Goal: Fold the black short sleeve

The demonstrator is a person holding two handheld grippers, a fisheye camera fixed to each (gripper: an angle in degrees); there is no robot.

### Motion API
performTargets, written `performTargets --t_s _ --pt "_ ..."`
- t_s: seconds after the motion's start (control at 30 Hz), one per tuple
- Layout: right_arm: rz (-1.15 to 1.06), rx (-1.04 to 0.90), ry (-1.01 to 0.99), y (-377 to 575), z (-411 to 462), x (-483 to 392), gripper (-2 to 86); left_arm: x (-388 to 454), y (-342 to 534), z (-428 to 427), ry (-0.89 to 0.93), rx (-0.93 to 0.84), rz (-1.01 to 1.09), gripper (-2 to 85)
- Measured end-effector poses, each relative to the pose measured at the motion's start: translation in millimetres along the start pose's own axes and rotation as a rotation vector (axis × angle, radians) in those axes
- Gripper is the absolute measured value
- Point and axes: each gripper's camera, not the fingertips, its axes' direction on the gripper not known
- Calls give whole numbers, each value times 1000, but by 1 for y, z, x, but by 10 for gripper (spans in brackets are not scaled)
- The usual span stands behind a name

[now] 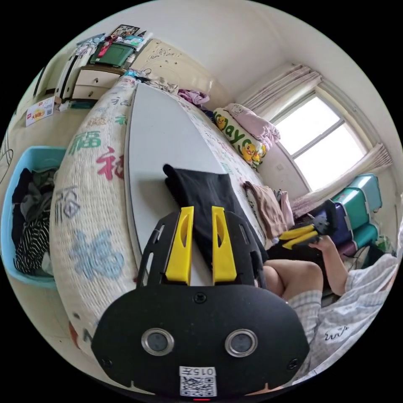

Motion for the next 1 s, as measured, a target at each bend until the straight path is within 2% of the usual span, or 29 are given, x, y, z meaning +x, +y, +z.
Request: performTargets --t_s 0.07,0.17,0.27,0.33,0.43,0.57,0.9,1.0 --pt "12 -54 -55 -1 25 7 103 22 47 11 28 -42 -30 80" --pt "83 -88 52 -8 52 9 111 48 94 32 -43 -97 -59 89" --pt "110 -114 61 -11 70 11 82 69 118 58 -111 -158 -51 83" --pt "84 -110 140 -11 71 10 55 77 123 68 -122 -137 -35 65" --pt "82 -108 142 -12 68 11 36 81 120 93 -75 -230 -62 35" --pt "44 -156 205 -9 65 4 0 106 118 99 -159 -243 26 5" --pt "124 -189 156 11 60 30 -10 115 128 125 -220 -295 25 7" --pt "220 -202 198 18 53 45 -10 113 125 119 -212 -323 29 17"
